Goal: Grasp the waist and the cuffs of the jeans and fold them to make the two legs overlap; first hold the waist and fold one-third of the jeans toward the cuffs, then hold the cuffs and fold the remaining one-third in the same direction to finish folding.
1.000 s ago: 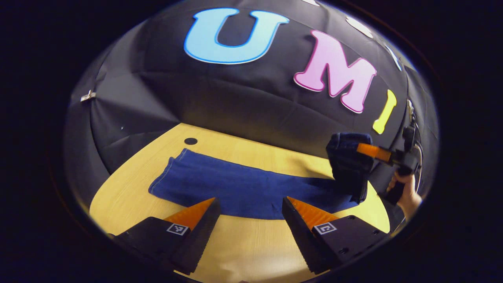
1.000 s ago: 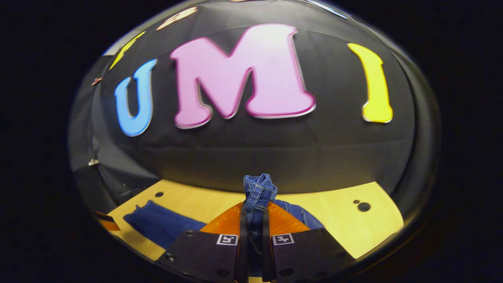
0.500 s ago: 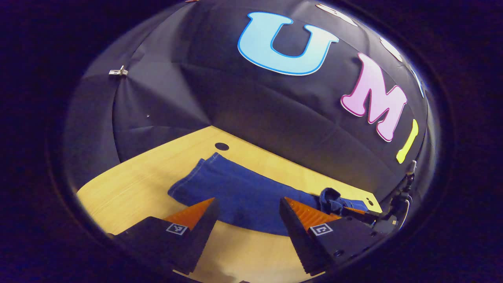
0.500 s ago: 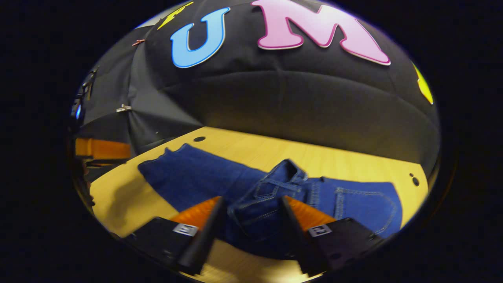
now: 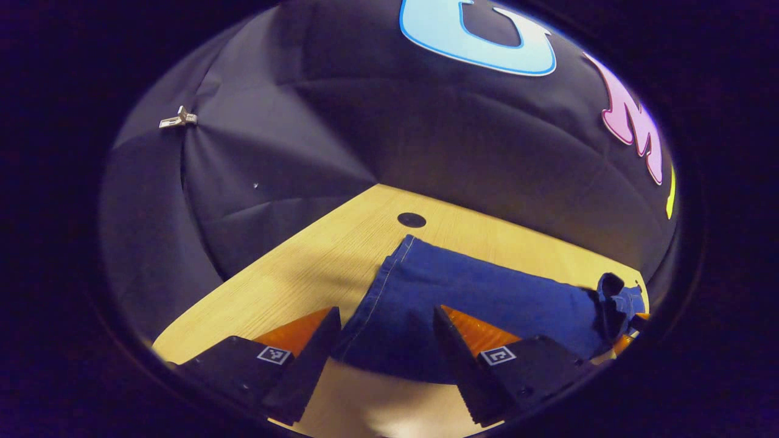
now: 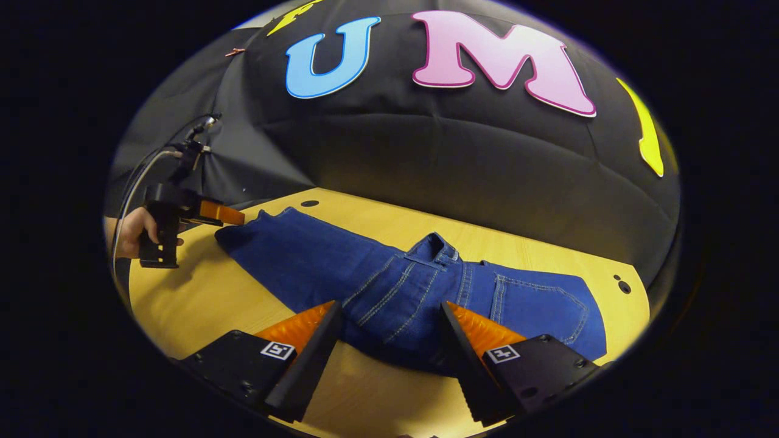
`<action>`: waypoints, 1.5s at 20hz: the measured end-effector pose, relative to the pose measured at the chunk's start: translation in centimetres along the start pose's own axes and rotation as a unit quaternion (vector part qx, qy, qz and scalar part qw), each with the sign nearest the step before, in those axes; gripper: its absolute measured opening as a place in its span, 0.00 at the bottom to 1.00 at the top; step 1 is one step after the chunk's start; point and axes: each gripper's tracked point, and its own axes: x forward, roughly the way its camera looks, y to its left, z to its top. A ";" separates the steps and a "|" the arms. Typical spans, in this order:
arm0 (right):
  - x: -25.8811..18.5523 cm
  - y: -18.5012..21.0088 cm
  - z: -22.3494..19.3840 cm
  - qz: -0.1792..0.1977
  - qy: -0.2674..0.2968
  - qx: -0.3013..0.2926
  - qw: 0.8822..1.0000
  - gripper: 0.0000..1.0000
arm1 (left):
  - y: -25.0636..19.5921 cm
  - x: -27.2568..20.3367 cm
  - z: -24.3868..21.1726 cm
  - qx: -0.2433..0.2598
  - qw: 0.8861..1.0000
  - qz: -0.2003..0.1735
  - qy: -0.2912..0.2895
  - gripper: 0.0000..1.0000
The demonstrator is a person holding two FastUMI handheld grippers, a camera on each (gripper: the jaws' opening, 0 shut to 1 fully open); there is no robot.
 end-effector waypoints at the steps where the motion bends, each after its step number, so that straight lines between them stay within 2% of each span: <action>1: -0.3 -0.1 -0.2 0.002 0.002 0.002 1.000 0.97 | 0.2 0.9 -0.4 0.003 1.000 0.001 0.007 0.97; 4: -1.2 -1.3 -0.4 -0.013 0.002 -0.004 1.000 0.98 | 0.0 1.9 -0.8 0.015 1.000 -0.008 0.012 0.99; 6: -1.4 -2.1 -0.6 -0.026 0.005 0.005 1.000 0.96 | -0.2 2.1 -1.2 0.046 0.998 -0.006 0.031 0.95; 8: -1.4 -2.7 -1.4 -0.029 0.020 0.021 0.999 0.97 | -0.8 2.3 -1.1 0.068 0.997 -0.023 0.033 0.91; 9: -1.5 -2.8 -1.5 -0.030 0.021 0.027 0.999 0.98 | -1.1 2.6 -1.1 0.071 0.996 -0.029 0.036 0.77; 12: -1.7 -2.8 -1.5 -0.033 0.020 0.027 0.999 0.98 | -2.2 2.5 -1.5 0.072 0.995 -0.060 0.034 0.70; 13: -1.6 -2.9 -1.6 -0.034 0.020 0.024 0.999 0.98 | -2.8 2.2 -1.4 0.069 0.995 -0.071 0.030 0.55; 14: -1.6 -2.9 -1.7 -0.034 0.020 0.021 0.999 0.98 | -3.0 2.3 -1.5 0.070 0.994 -0.076 0.030 0.35; 18: -1.5 -2.9 -1.9 -0.036 0.024 0.021 0.999 0.98 | -3.7 2.2 -1.2 0.057 0.994 -0.092 0.022 0.17; 19: -1.6 -3.0 -1.9 -0.037 0.025 0.023 0.999 0.98 | -3.9 2.2 -1.3 0.063 0.994 -0.085 0.026 0.07; 21: -1.5 -3.2 -2.0 -0.044 0.027 0.028 0.998 0.98 | -3.9 2.1 -1.1 0.057 0.995 -0.084 0.017 0.07; 23: -1.2 -3.1 -2.0 -0.054 0.031 0.028 0.998 0.98 | -4.3 1.3 0.0 0.016 0.995 -0.100 0.002 0.06; 24: -1.2 -3.0 -1.9 -0.055 0.031 0.031 0.998 0.98 | -4.4 0.6 1.3 -0.004 0.994 -0.106 -0.011 0.10; 25: -1.3 -3.1 -2.0 -0.054 0.031 0.036 0.997 0.98 | -4.6 -0.5 2.9 -0.016 0.993 -0.113 -0.028 0.02; 26: -1.5 -3.5 -2.0 -0.059 0.031 0.038 0.997 0.98 | -4.5 -1.8 4.5 -0.019 0.992 -0.119 -0.043 0.06; 30: -3.3 -5.8 -1.8 -0.089 0.032 0.026 0.995 0.98 | -5.5 -5.9 8.4 0.006 0.987 -0.146 -0.066 0.06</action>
